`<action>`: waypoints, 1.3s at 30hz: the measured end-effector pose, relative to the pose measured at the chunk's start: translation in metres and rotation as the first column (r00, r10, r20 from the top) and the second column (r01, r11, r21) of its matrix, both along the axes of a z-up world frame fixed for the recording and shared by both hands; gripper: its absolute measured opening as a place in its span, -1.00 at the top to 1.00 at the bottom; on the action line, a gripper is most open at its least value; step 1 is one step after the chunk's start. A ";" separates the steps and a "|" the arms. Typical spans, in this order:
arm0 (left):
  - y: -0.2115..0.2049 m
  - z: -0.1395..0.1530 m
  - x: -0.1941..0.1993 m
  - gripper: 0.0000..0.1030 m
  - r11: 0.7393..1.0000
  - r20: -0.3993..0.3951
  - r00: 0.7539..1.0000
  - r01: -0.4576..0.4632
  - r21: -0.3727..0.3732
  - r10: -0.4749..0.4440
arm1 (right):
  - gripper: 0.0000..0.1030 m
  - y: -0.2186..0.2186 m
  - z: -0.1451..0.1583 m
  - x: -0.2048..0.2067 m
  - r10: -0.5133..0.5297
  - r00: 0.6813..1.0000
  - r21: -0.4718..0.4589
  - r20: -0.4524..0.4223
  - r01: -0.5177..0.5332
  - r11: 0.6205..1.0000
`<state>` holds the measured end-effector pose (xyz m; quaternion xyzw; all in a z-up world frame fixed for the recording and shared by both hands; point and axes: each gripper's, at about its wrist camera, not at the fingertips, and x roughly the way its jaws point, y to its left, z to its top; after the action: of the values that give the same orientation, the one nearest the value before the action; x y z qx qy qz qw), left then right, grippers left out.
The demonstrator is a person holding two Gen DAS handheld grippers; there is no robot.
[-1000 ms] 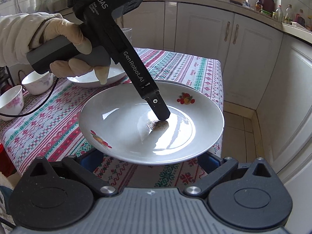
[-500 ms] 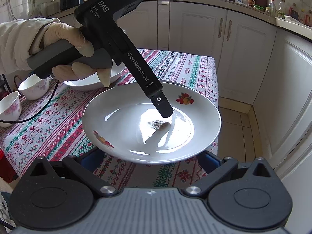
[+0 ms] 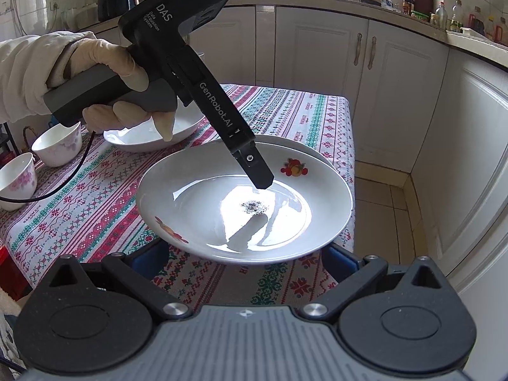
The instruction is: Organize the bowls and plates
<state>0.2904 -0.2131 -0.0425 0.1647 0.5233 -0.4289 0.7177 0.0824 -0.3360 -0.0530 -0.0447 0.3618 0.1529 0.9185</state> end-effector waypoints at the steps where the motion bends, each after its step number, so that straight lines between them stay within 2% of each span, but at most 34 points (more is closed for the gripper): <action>1: 0.000 0.001 0.000 -0.65 1.000 -0.001 1.000 -0.001 0.002 0.001 | -1.00 0.000 0.000 -0.001 -0.001 1.000 0.004 0.000 0.001 1.000; 16: 0.008 0.013 -0.007 -0.67 1.000 0.018 1.000 -0.015 0.014 0.015 | -1.00 0.000 0.000 -0.003 -0.004 1.000 0.014 0.010 0.004 1.000; 20: 0.012 0.017 -0.009 -0.73 1.000 0.030 0.999 -0.021 0.011 0.020 | -1.00 0.001 0.000 -0.003 0.000 1.000 0.013 0.009 0.000 1.000; 26: 0.017 0.019 -0.015 -0.74 0.999 0.085 0.996 -0.041 0.029 0.039 | -1.00 0.005 -0.002 -0.006 0.014 1.000 0.009 0.009 -0.014 1.000; 30: 0.027 0.026 -0.024 -0.74 0.998 0.086 0.994 -0.064 -0.015 0.066 | -1.00 0.011 0.001 -0.010 0.025 0.999 -0.009 0.022 -0.025 1.000; 35: 0.041 0.041 -0.052 -0.75 0.993 0.168 0.980 -0.101 -0.053 0.108 | -1.00 0.014 0.007 -0.017 0.027 0.999 -0.024 0.046 -0.026 0.999; 39: 0.057 0.056 -0.082 -0.81 0.984 0.241 0.956 -0.144 -0.105 0.166 | -1.00 0.018 0.013 -0.024 0.018 0.997 -0.031 0.072 -0.016 0.999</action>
<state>0.2080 -0.1560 0.0137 0.1444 0.4212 -0.3696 0.8156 0.0580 -0.3181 -0.0397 -0.0671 0.3300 0.1535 0.9290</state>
